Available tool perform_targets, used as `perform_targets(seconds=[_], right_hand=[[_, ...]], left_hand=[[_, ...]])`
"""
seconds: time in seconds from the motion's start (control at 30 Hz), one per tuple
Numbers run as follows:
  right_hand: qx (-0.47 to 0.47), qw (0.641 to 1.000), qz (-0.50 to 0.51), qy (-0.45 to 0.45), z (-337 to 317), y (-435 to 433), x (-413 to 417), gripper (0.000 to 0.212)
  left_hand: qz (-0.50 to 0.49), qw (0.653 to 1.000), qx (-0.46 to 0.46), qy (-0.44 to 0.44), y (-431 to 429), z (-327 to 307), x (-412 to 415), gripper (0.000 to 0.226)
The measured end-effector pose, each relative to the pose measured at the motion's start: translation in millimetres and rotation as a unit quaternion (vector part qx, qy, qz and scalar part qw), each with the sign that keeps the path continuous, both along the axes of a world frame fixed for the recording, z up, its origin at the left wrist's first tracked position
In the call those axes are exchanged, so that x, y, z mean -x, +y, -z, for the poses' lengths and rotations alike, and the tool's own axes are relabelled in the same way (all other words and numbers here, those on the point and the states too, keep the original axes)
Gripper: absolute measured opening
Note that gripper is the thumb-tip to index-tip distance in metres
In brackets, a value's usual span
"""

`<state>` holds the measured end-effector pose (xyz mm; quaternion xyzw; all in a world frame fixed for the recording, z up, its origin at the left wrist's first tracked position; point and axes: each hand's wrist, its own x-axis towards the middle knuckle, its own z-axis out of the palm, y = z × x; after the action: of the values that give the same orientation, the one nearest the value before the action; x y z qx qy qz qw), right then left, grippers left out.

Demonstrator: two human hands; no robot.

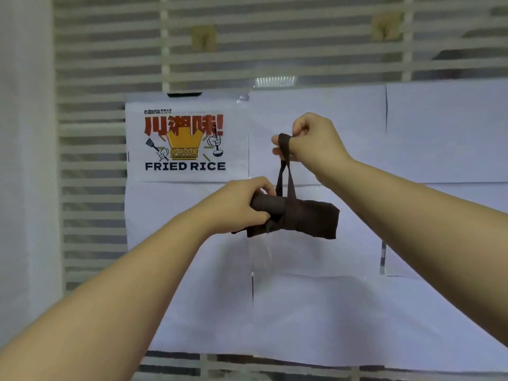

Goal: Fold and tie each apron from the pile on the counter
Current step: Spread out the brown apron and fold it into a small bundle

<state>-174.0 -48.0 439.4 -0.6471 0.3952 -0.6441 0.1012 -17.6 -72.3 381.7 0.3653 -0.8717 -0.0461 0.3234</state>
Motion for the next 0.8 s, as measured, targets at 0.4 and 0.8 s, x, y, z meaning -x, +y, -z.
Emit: perform_targets(seconds=[0.4, 0.8], right_hand=[[0.039, 0.999, 0.013, 0.005, -106, -46, -28, 0.014], [0.138, 0.936, 0.208, 0.249, -177, -99, -106, 0.018]], left_hand=[[-0.007, 0.993, 0.073, 0.088, -13, -87, -29, 0.024], [0.011, 0.986, 0.086, 0.145, -85, -154, -104, 0.029]])
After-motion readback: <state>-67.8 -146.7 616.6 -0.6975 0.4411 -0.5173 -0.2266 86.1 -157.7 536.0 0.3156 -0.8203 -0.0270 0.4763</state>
